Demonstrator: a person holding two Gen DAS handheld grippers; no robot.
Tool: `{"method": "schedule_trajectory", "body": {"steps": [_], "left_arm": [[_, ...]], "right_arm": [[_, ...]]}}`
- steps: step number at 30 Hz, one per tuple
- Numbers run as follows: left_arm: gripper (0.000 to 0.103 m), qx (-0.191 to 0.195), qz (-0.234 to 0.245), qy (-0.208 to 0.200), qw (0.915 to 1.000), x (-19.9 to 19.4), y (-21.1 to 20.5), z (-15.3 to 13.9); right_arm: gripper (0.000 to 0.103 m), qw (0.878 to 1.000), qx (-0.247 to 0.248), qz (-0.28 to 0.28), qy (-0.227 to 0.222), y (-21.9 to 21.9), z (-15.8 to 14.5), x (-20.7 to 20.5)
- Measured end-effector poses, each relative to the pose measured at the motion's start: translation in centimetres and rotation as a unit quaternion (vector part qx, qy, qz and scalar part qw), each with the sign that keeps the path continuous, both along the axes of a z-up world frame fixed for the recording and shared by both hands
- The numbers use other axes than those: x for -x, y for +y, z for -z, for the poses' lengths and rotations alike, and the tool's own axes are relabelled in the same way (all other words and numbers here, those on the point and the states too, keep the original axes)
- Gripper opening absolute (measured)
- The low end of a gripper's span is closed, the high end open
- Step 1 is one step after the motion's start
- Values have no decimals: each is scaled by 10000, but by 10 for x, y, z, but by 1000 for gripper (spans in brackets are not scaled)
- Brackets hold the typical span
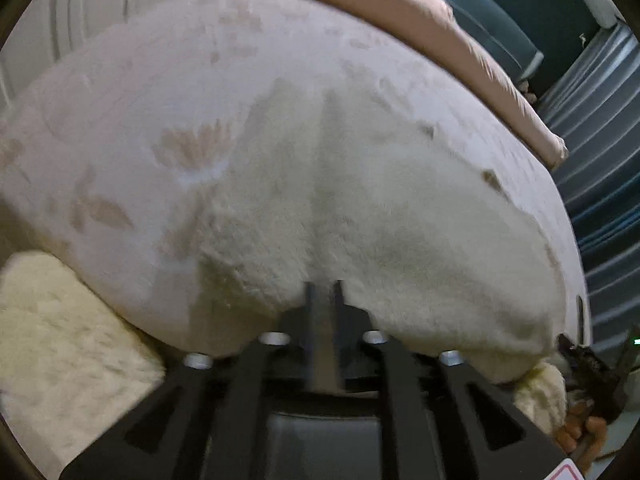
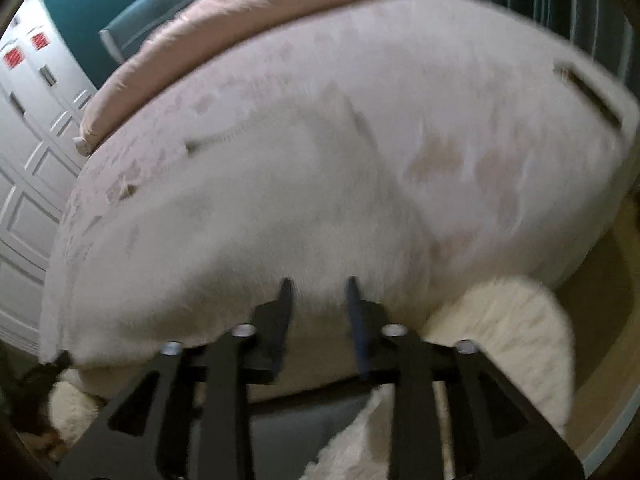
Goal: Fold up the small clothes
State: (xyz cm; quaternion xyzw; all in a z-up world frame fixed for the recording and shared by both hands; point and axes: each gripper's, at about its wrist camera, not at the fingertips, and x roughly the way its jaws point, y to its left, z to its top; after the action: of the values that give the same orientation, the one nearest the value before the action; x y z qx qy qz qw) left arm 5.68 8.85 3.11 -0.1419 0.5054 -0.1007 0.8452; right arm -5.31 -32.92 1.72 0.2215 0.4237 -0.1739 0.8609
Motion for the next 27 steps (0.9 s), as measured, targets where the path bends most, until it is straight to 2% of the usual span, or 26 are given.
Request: {"method": "schedule_trajectory", "body": {"steps": [1, 2, 3, 4, 5, 7, 8, 9, 10, 11, 12, 14, 15, 17, 18, 19, 20, 22, 25, 27], "left_arm": [[41, -188, -90, -211, 9996, 1, 1, -8], [58, -389, -246, -404, 9981, 1, 3, -14], [66, -546, -412, -471, 9965, -1, 6, -15], [66, -629, -576, -446, 9954, -5, 11, -14], [66, -531, -759, -293, 9953, -10, 20, -8], [66, -179, -966, 46, 9952, -19, 34, 6], [61, -25, -1042, 185, 9944, -22, 39, 13], [44, 107, -1051, 314, 9939, -26, 43, 22], [34, 309, -978, 385, 9940, -28, 45, 28], [22, 552, -945, 385, 9933, -27, 47, 29], [14, 586, -987, 345, 9928, -25, 47, 25], [11, 370, -911, 148, 9950, -23, 45, 13], [11, 243, -887, 91, 9957, -23, 43, 8], [11, 114, -846, 247, 9960, -26, 41, 13], [11, 73, -871, 338, 9956, -26, 42, 20], [12, 51, -901, 400, 9951, -27, 45, 27], [13, 43, -963, 428, 9944, -27, 49, 32], [13, 75, -1012, 417, 9940, -27, 51, 30], [16, 127, -1010, 337, 9942, -19, 54, 15], [17, 31, -953, 152, 9953, -16, 51, -3]], "right_arm": [[53, 9996, 267, 39, -33, 0, -5, -2], [57, 9987, 503, 119, -39, -4, -7, -4], [59, 9974, 684, 235, 11, -8, -5, -8], [59, 9971, 691, 303, 80, -16, -1, -9], [59, 9973, 610, 380, 165, -22, 5, -10], [60, 9983, 133, 444, 365, -35, 23, -16], [60, 9981, -62, 454, 415, -39, 31, -19], [49, 9977, -304, 448, 408, -43, 36, -20], [35, 9974, -504, 388, 328, -45, 35, -21], [29, 9975, -513, 401, 265, -42, 31, -19], [21, 9981, -481, 380, 57, -42, 18, -11], [16, 9972, -534, 375, -369, -47, -1, -2], [13, 9967, -562, 413, -426, -51, -6, 2], [12, 9981, -435, 428, -77, -57, 5, 2], [12, 9978, -266, 382, 470, -58, 27, -5], [12, 9969, -351, 324, 624, -58, 40, -9], [14, 9966, -423, 359, 601, -60, 42, -9], [20, 9977, -287, 336, 510, -58, 27, -9], [28, 9983, 101, 294, 500, -53, 15, -5], [31, 9983, 283, 346, 377, -52, 6, 0]]}}
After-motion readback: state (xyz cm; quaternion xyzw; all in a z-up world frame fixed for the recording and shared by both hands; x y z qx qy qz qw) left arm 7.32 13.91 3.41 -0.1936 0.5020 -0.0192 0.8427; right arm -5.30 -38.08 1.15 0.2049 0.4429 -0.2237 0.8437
